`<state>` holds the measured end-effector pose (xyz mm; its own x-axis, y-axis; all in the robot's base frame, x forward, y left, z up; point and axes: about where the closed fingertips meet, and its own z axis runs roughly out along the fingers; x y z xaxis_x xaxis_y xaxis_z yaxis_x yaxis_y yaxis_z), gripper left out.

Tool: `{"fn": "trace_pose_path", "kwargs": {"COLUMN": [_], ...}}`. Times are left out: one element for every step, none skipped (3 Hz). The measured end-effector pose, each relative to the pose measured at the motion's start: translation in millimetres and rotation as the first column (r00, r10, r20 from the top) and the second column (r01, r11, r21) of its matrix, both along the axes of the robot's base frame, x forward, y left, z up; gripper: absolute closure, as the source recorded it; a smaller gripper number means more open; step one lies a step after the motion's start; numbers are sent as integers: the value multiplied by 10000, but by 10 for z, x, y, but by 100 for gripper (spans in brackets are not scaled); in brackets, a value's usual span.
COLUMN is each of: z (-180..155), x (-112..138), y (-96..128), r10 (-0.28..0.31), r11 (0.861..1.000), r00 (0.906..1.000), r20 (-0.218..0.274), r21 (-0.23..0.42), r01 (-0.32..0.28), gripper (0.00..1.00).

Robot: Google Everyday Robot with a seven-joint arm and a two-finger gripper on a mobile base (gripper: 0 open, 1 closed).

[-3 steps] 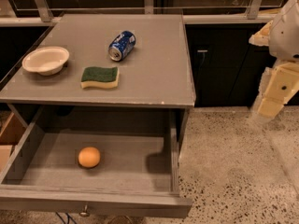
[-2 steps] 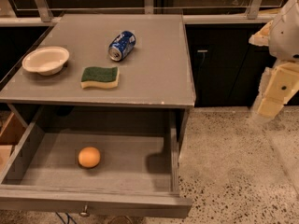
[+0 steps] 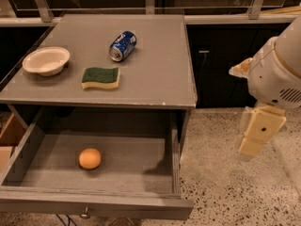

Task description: Pick orange from top drawer and place on counter

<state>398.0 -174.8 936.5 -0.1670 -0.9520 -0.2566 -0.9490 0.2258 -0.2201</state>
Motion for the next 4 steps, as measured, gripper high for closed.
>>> {"fn": "trace_pose_path", "kwargs": {"z": [0,-187,-596,-606], "x": [0,47,190,194], "y": [0,131,424,431], "r10": [0,68,340,345], "r11": [10000,10000,9994,9994], "r00": [10000,10000,9994,9994], "r20": [0,2,44,58], "r21": [0,3,47,51], "r01": [0,-68,-341,-346], "gripper": [0,0,0,0]}}
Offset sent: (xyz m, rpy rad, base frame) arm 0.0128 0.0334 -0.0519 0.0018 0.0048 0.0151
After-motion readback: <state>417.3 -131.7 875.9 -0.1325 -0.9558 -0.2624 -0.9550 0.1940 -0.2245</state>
